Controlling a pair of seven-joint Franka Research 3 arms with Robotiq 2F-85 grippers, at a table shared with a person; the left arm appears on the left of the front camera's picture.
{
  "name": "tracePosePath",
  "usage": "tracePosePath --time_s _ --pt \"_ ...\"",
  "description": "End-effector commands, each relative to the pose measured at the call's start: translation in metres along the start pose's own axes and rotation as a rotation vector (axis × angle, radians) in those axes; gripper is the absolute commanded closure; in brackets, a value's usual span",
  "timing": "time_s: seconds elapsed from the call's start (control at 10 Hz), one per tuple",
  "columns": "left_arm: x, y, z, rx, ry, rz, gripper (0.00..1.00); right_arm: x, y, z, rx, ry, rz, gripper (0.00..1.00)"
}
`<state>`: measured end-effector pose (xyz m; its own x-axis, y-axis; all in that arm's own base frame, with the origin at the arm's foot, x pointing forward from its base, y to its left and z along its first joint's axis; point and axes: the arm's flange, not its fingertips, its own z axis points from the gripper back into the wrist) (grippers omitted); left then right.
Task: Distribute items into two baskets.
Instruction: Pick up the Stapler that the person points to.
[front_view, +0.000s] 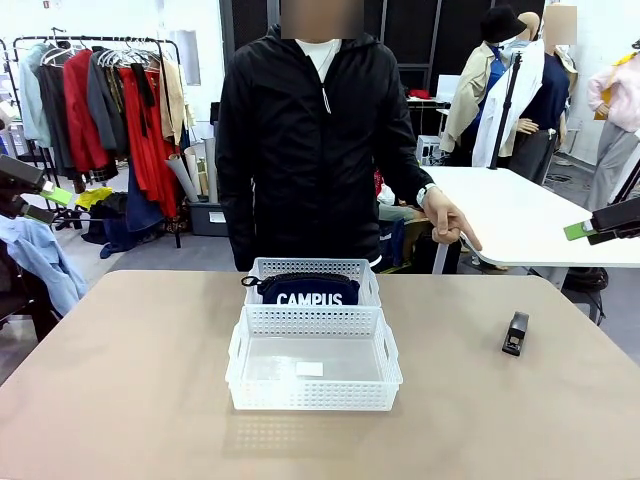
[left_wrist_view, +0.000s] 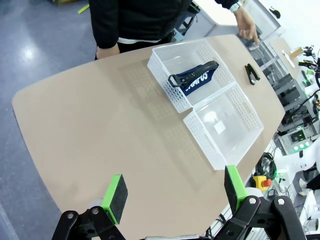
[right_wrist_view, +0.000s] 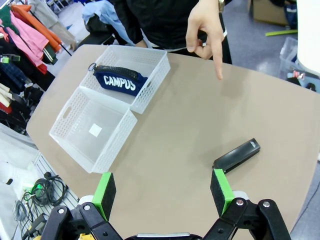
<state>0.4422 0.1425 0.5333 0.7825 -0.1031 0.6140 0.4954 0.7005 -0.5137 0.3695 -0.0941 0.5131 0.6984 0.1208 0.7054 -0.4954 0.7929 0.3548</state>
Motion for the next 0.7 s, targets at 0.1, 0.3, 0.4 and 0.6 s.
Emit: tracePosePath --time_s 0.1,0.3,0.4,0.6 --pt "0.001 0.0 0.0 -0.008 -0.008 0.012 0.0 0.013 0.002 -0.018 0.001 0.059 0.029 0.0" --pt "0.001 0.0 0.0 -0.008 -0.008 0.012 0.0 0.028 0.0 -0.04 -0.069 0.143 -0.025 0.0" --pt "0.001 0.0 0.0 -0.008 -0.008 0.012 0.0 0.031 0.0 -0.048 -0.136 0.193 -0.1 0.0" --pt "0.001 0.0 0.0 -0.008 -0.008 0.012 0.0 0.034 -0.003 -0.072 -0.308 0.334 -0.207 0.0"
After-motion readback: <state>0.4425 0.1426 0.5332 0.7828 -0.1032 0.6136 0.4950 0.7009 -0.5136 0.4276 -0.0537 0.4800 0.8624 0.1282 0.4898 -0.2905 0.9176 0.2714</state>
